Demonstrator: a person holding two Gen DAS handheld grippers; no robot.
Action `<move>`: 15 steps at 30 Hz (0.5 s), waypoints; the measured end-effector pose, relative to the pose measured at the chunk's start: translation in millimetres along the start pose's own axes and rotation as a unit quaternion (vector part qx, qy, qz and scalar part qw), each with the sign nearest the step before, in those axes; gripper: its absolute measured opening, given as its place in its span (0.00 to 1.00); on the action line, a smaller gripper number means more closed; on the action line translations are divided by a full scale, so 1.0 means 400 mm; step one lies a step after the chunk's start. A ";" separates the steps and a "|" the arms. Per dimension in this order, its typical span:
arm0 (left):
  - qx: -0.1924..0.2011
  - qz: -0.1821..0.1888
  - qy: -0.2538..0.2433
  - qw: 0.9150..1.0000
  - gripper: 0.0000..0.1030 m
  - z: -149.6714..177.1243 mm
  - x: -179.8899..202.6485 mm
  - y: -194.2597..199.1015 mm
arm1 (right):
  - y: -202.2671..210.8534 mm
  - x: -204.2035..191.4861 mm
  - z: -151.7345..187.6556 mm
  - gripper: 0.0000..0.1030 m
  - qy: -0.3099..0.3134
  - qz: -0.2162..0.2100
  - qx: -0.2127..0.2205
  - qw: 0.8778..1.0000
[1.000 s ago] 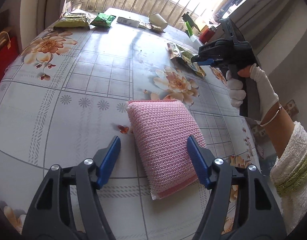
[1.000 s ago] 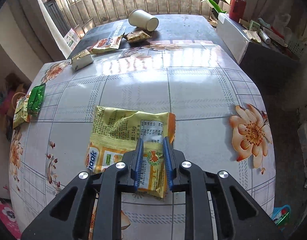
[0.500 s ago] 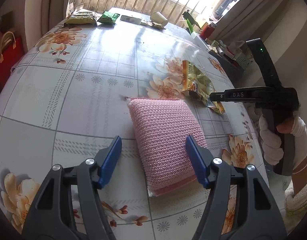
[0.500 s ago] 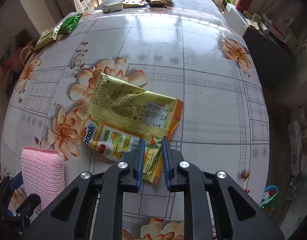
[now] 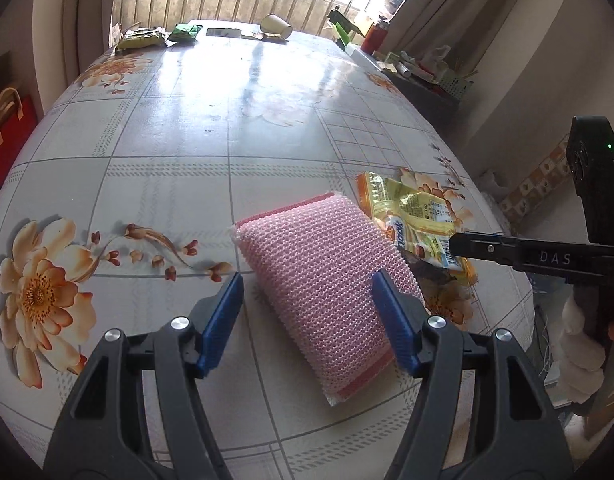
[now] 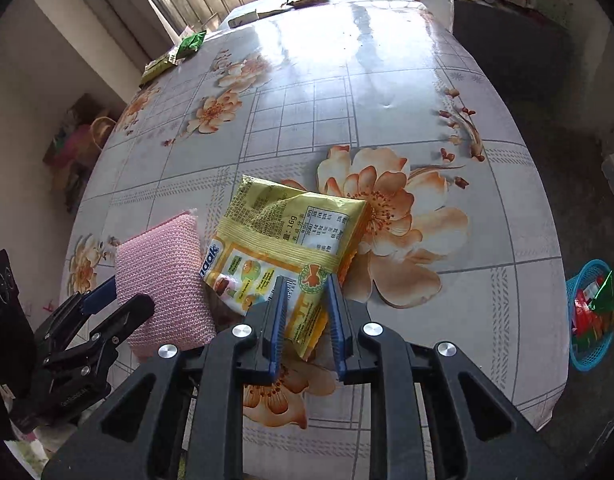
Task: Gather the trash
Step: 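Grasp the pink knitted pad with the left tool while the right tool grasps the yellow snack packet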
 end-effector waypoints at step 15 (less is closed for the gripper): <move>0.007 -0.037 -0.024 0.999 0.62 0.004 0.045 0.001 | -0.036 0.138 -0.050 0.48 -0.146 -0.051 0.015 0.988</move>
Point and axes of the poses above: each gripper's, at about its wrist camera, not at the fingertips, and y roughly against the way its jaws point, x to its right, z to its underside, the point moved 7 cm from there along -y, roughly the way its jaws point
